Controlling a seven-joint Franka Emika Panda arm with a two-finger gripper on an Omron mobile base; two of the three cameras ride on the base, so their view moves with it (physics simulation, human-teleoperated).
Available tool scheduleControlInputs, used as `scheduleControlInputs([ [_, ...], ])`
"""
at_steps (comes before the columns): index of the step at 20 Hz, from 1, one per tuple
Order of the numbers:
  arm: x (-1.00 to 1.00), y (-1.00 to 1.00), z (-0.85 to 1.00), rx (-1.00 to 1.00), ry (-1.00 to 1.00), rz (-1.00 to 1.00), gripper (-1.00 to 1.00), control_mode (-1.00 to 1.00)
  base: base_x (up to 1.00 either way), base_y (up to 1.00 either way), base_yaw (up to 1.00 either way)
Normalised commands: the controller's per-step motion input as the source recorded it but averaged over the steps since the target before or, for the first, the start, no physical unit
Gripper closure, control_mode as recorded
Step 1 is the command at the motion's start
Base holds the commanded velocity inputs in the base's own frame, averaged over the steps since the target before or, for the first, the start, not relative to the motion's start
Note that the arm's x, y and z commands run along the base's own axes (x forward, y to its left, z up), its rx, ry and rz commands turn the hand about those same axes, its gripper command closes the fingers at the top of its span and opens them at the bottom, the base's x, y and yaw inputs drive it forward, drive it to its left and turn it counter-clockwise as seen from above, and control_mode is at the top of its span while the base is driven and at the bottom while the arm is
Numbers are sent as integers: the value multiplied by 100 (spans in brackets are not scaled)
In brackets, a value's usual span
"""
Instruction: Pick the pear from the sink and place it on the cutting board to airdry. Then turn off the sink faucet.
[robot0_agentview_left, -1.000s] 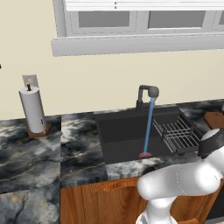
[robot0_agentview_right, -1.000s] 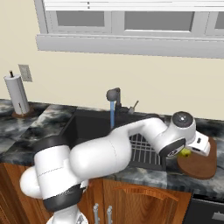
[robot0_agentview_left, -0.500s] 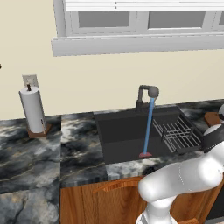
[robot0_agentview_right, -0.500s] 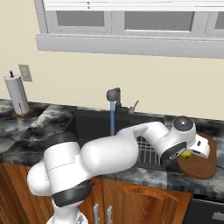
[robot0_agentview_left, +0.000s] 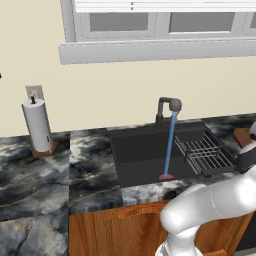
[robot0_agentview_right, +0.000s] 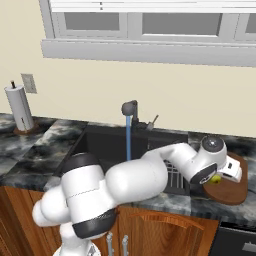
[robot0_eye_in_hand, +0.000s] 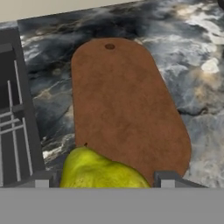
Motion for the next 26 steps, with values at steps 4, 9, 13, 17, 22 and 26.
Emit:
scheduleControlInputs([
  [4,11,-6,-22,0,1,0,100,-100,0,0,0],
  [9,5,-7,-14,0,0,0,100,-100,0,0,0],
  [13,6,-8,-22,0,0,0,100,-100,0,0,0],
  [17,10,-4,-23,0,2,0,100,-100,0,0,0],
  [22,10,-8,-16,0,1,0,100,-100,0,0,0],
  [26,10,-12,-12,0,0,0,100,-100,0,0,0],
])
